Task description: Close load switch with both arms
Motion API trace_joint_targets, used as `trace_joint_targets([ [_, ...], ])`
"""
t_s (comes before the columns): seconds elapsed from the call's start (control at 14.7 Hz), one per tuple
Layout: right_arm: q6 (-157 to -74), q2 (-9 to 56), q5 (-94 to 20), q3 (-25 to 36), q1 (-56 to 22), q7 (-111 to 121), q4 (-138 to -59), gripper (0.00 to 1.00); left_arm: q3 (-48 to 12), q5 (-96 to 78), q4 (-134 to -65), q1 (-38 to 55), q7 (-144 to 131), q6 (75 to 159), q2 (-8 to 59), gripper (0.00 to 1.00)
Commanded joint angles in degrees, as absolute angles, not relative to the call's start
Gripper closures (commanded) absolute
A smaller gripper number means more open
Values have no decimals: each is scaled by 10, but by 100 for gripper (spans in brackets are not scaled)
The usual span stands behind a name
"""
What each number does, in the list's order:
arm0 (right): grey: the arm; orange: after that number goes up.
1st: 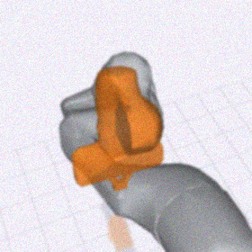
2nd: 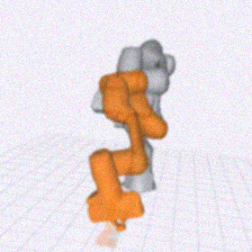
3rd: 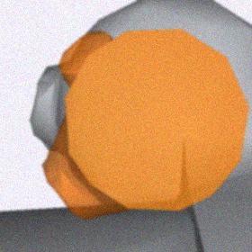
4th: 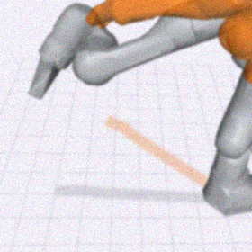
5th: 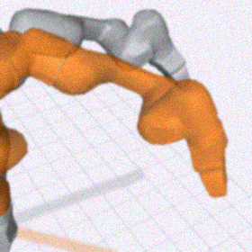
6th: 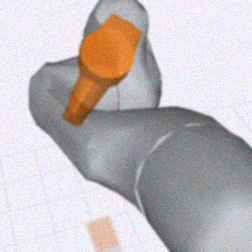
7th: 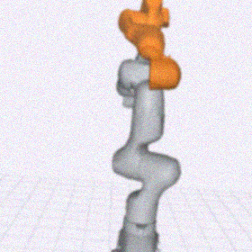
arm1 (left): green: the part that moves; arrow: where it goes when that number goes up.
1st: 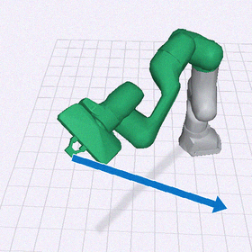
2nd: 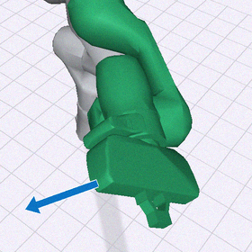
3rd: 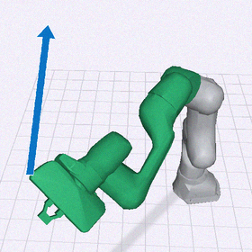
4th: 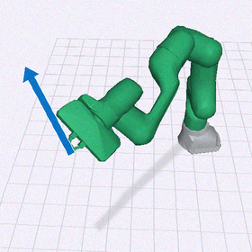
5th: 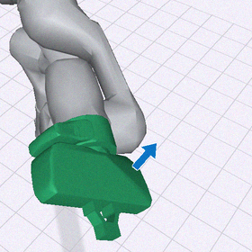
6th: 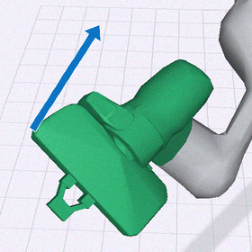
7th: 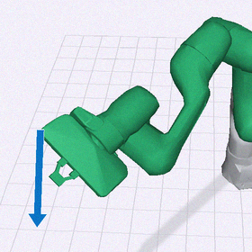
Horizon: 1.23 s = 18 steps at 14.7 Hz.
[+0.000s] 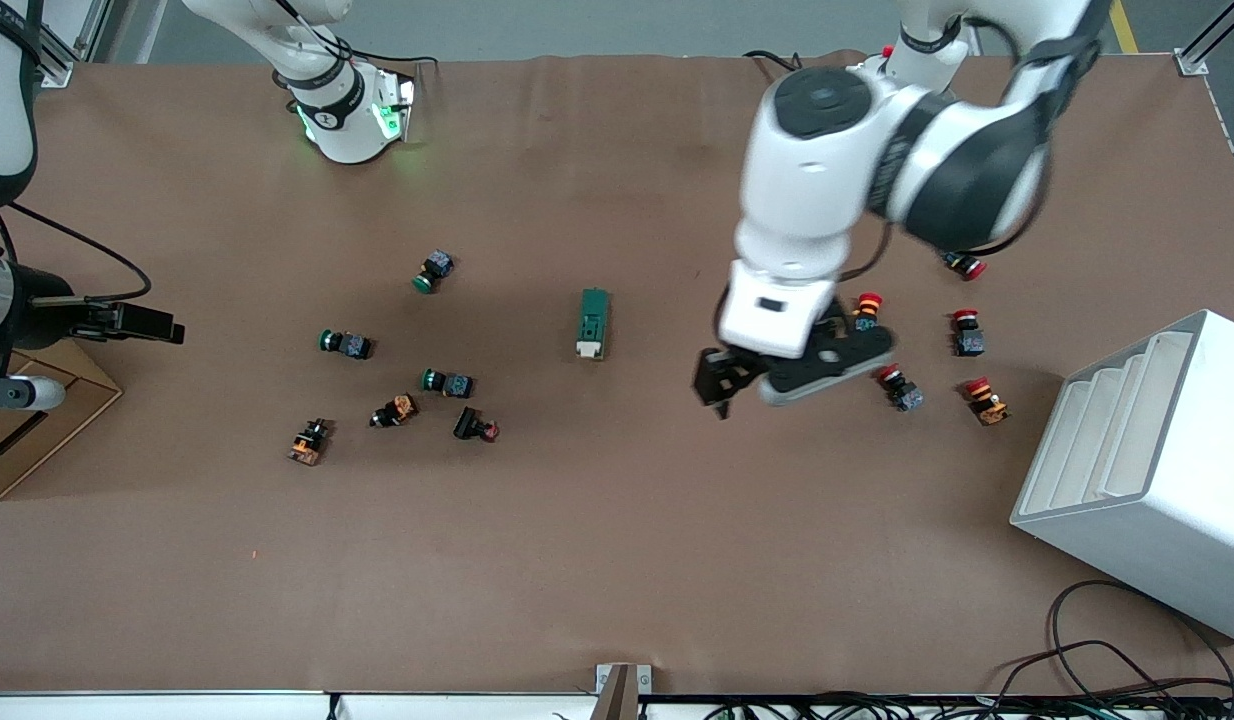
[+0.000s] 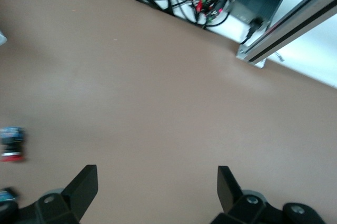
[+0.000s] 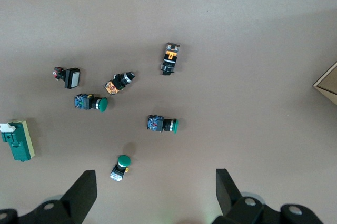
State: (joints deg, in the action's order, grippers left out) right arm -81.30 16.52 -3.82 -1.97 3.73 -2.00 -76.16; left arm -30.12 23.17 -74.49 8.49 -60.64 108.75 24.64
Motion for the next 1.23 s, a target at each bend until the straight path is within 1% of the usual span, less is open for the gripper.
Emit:
trace_joint_targets([
  [0.0,-809,156,-25,-35,48,-22,-766,0,-229,136,-770,82,-465,1037,165,0],
  [0.14,-803,156,-23,-34,48,-20,-766,0,-176,88,-770,80,-361,993,125,0],
  [0.34,-804,159,-11,-33,54,-22,-761,0,-143,35,-771,40,-232,936,80,0],
  [0.48,-802,161,-14,-33,54,-22,-747,0,-105,19,-773,36,-198,902,57,0],
  [0.55,-793,158,-11,-33,51,-22,-746,0,-80,11,-775,37,-164,888,46,0],
  [0.68,-756,160,-6,-33,45,-26,-746,0,-49,4,-790,36,-92,870,25,0],
  [0.82,-750,162,-13,-32,55,-25,-745,0,-32,3,-813,36,-75,867,1,0],
  [1.16,-729,147,-15,-33,63,-20,-749,0,-10,3,-828,30,-3,824,-24,0],
])
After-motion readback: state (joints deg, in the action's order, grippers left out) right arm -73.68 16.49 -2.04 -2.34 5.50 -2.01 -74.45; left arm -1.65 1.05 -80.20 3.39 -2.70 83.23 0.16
